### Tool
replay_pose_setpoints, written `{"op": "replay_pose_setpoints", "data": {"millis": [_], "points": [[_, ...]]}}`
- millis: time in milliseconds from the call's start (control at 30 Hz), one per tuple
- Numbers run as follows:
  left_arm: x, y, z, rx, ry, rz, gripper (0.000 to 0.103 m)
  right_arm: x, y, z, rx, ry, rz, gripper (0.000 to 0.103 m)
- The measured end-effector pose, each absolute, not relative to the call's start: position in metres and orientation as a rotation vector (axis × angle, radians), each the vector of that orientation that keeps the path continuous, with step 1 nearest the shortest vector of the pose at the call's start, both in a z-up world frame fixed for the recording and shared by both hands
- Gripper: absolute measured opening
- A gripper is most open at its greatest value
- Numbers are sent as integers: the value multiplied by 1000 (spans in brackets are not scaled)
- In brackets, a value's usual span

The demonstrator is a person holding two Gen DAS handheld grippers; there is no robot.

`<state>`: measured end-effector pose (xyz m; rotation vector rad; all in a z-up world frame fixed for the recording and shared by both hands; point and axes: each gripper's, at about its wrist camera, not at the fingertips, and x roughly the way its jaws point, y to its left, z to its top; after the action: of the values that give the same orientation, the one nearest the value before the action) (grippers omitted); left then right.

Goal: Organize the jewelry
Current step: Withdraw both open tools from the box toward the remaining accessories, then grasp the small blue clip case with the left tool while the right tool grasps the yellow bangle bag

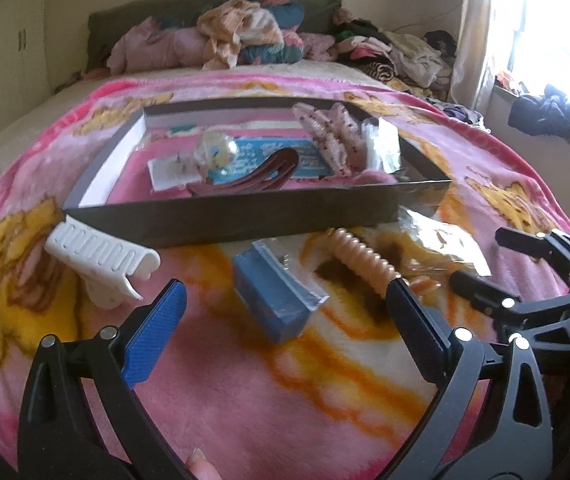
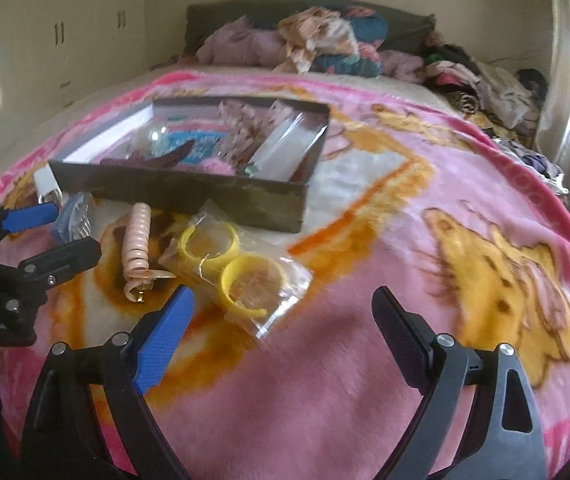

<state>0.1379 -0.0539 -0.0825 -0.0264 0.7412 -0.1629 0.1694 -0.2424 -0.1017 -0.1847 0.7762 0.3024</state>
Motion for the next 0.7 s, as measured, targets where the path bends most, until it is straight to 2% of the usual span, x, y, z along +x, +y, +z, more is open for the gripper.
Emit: {"op": "replay_pose_setpoints", "data": {"millis": [67,167,267,333,400,433,467,567,633,667,700], "points": [[141,-52,-84,-43,755,-155,91,178,-238,-104,-199,794,305,88],[144,-54,-86,-41,765,-158,80,188,-232,-106,-209,813,320,88],[149,-56,-90,-46,794,-150,66,197,-227,-109,-207,829,330,92],[150,-57,-91,-38,797,-149,49,197,-225,-110,-208,828,337,87],[150,-57,-91,-30,797,-153,38,194,-223,-109,-207,818,361,71],[150,-57,-91,-28,796,-158,34,192,-223,-108,-208,816,369,67],[148,-58,-90,-18,794,-160,34,190,-222,-108,-210,816,370,59],[145,-59,-89,-11,788,-176,33,182,-222,-106,-185,811,365,49],[143,-60,-87,-9,786,-187,33,176,-226,-104,-153,811,361,32],[142,-60,-86,-12,784,-195,33,173,-230,-101,-124,811,359,32],[141,-61,-85,-13,782,-201,19,170,-233,-99,-95,810,360,32]]}}
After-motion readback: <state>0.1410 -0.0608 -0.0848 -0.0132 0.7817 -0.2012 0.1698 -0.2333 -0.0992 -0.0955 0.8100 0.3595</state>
